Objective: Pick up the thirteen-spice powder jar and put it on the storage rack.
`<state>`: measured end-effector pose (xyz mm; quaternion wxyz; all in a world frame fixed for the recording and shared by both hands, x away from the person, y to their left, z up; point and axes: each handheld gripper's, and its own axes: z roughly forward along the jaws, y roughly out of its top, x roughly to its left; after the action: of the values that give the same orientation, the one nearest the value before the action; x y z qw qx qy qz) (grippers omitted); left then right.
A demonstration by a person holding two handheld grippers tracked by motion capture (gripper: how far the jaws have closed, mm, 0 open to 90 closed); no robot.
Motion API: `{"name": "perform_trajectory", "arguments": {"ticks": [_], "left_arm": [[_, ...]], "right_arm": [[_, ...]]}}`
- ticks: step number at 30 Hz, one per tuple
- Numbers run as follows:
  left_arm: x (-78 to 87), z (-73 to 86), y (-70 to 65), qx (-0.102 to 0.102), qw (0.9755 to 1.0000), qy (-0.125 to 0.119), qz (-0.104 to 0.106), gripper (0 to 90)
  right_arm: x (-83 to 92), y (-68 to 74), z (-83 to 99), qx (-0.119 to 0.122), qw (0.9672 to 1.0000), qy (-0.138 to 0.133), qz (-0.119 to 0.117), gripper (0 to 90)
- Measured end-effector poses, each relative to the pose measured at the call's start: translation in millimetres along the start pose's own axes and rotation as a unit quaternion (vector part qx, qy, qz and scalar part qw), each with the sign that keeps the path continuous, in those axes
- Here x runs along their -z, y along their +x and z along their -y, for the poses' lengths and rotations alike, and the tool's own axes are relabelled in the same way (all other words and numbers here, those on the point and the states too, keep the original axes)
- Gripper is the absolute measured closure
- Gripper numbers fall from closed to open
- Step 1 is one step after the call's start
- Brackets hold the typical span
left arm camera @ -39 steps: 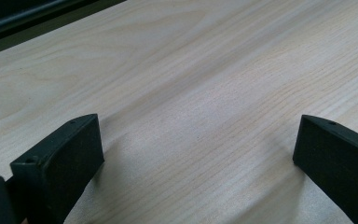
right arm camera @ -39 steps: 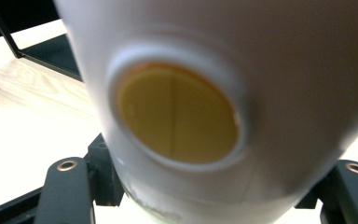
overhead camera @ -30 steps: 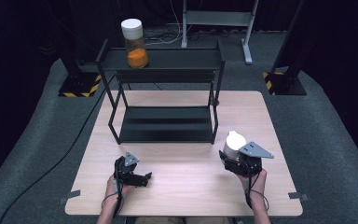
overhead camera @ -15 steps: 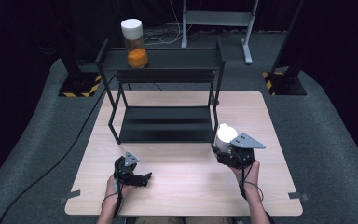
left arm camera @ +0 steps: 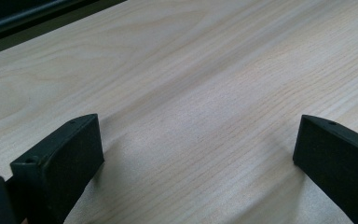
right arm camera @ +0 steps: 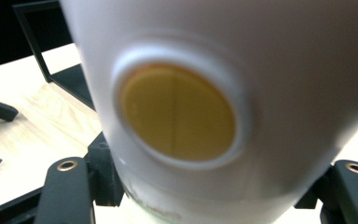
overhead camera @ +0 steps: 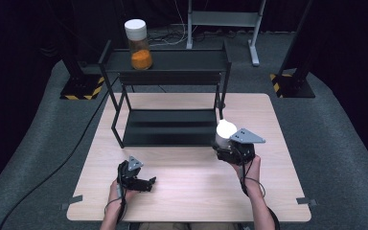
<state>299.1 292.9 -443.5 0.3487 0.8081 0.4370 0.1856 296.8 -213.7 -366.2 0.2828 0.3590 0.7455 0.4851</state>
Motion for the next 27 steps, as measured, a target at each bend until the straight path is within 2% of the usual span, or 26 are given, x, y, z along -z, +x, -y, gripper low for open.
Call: {"name": "perform_trajectory", "arguments": {"ticks": [27], "left_arm": [[0.0,0.0,0.1,0.000,1.0000,0.000,0.000,0.9]], "right_arm": [[-24.3,-8.2,-28.8,0.001,0.9999,-0.005,-0.015,30.0]]}}
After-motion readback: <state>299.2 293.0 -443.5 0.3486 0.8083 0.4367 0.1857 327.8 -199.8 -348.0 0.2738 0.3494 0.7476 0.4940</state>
